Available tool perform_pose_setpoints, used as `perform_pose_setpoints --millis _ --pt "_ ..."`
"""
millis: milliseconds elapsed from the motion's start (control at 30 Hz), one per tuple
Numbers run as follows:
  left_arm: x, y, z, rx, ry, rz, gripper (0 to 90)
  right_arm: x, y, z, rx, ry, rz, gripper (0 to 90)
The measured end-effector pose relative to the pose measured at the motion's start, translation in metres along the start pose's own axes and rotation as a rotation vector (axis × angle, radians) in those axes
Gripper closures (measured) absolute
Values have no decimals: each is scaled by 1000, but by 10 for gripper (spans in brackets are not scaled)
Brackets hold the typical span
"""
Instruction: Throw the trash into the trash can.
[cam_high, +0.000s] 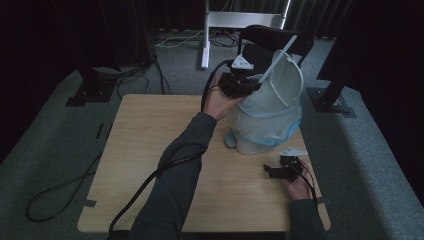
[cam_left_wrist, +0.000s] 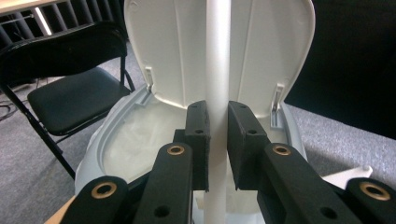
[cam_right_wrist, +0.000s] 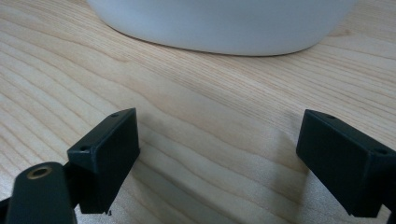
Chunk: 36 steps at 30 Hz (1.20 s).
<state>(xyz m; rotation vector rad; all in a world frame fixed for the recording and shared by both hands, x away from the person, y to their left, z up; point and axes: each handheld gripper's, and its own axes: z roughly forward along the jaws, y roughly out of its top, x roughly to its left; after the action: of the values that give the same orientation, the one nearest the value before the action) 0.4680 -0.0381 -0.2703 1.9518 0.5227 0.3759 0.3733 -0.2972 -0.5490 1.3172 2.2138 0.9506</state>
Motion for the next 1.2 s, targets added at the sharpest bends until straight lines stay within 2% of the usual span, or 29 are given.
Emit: perform_pose_setpoints --millis 467,567,1067,1133,1200 --pt "-2 7 14 -39 -3 -29 790 0 0 0 0 1 0 121" --pt "-3 7 18 -36 -4 -32 789 0 0 0 0 0 0 121" --pt "-11 8 32 -60 -17 -35 785 0 0 0 0 1 -1 121" --pt "-12 9 34 -63 -18 -34 768 0 0 0 0 1 -1 121" --pt "-11 9 34 -82 -18 -44 684 0 0 0 0 0 -1 121"
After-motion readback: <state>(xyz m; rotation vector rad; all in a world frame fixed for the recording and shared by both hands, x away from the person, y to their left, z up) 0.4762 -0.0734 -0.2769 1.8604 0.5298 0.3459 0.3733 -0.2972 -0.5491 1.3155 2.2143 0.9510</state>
